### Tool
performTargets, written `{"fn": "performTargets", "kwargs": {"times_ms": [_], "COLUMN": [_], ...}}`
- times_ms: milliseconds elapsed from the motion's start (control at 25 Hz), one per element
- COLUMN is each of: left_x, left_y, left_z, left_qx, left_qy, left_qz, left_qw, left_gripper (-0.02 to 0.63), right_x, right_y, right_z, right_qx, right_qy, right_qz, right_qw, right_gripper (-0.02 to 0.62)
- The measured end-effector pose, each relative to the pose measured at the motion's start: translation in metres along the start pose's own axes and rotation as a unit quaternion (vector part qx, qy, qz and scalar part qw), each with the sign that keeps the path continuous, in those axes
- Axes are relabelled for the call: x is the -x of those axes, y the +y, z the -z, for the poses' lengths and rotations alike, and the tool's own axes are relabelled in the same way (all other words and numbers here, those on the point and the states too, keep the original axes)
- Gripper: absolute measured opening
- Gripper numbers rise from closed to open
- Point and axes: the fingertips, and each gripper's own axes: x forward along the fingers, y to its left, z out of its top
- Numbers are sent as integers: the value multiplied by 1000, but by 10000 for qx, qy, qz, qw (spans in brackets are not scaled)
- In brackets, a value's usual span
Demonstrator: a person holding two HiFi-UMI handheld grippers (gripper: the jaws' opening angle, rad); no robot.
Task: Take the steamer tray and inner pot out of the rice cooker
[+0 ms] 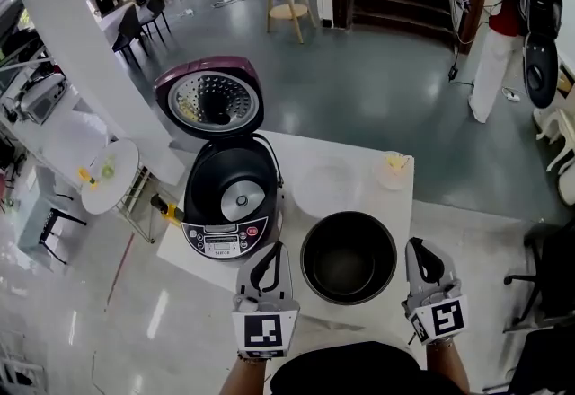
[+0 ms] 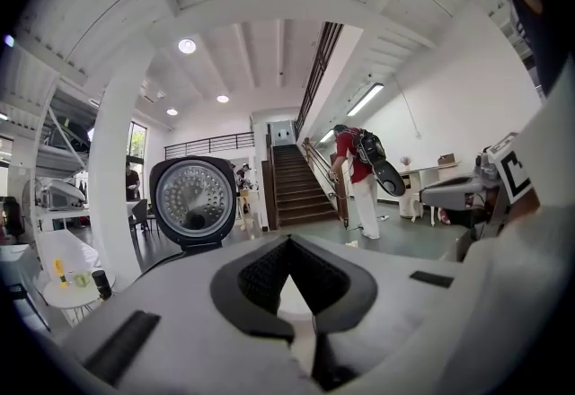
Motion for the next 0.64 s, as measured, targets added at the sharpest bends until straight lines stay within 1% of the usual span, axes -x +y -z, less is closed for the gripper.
{"fn": "performTargets", "kwargs": {"times_ms": [120,280,640], "left_x": [-1,-2,-5], "left_y": [1,-2,0], "left_z": [1,3,8], "left_qx": [-28,-176,-223], "left_qy": [58,107,184], "left_qz": [-3,51,96], "left_qw": [10000,9998,9995], "left_gripper": [-2,-2,-2], "right_x": [-1,-2,-5], "right_y": [-1,3,8], "right_z": [1,3,2], "right_qx": [-26,-37,26], "right_qy": [31,103,87], "right_qz": [-20,-76,-66], "right_qw": [10000,9999,9999], "right_gripper": [2,2,2]}}
